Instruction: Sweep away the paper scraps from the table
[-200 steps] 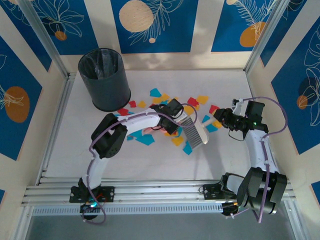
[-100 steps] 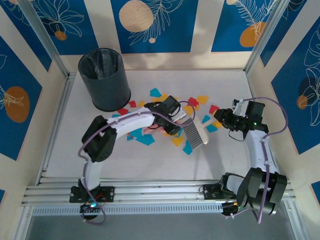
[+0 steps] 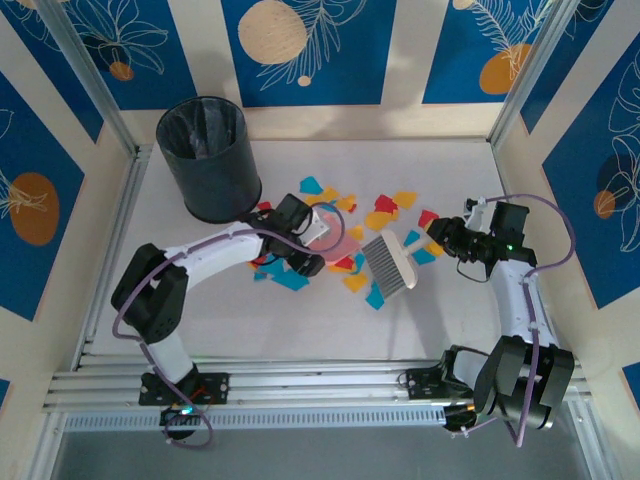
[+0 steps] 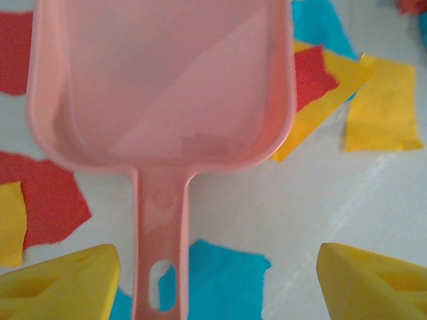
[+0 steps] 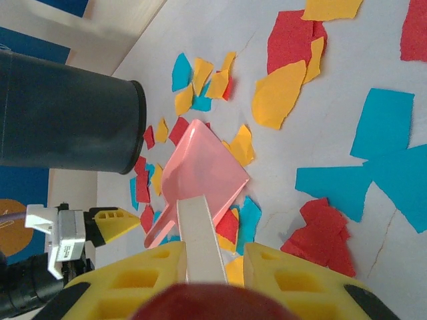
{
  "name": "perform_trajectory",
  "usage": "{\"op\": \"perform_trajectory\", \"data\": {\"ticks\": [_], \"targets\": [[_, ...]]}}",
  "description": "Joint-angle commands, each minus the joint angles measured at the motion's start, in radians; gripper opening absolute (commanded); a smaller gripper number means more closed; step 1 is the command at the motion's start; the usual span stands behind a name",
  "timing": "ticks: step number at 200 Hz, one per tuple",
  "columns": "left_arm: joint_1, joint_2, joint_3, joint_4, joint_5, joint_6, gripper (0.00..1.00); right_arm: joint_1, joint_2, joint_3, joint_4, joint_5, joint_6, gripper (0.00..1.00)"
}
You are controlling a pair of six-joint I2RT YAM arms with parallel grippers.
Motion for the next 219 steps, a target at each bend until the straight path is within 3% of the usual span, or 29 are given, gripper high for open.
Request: {"op": "perform_trajectory", "data": {"ticks": [1,108,190,219], "targets": [[0.023,-0.038,-0.04,0.047,0.041,0.034,0.81,0.01,-0.012,-0.005,0.0,-0.021,0.0,0.0],[0.034,0.075,-0.038,0.094,-0.008,0.066,0.79,0.029,-0.008,-0.002,-0.003,-0.009,0.006,0.0],[0.034,0.15,-0.009,0.095,-0.033,0.083,0.66,0.031,0.002,-0.006,-0.001,-0.006,0.002,0.0],[0.034,0.157,-0.004,0.088,-0.03,0.087,0.53,0.032,0.004,-0.007,-0.002,-0.004,0.0,0.0]]}}
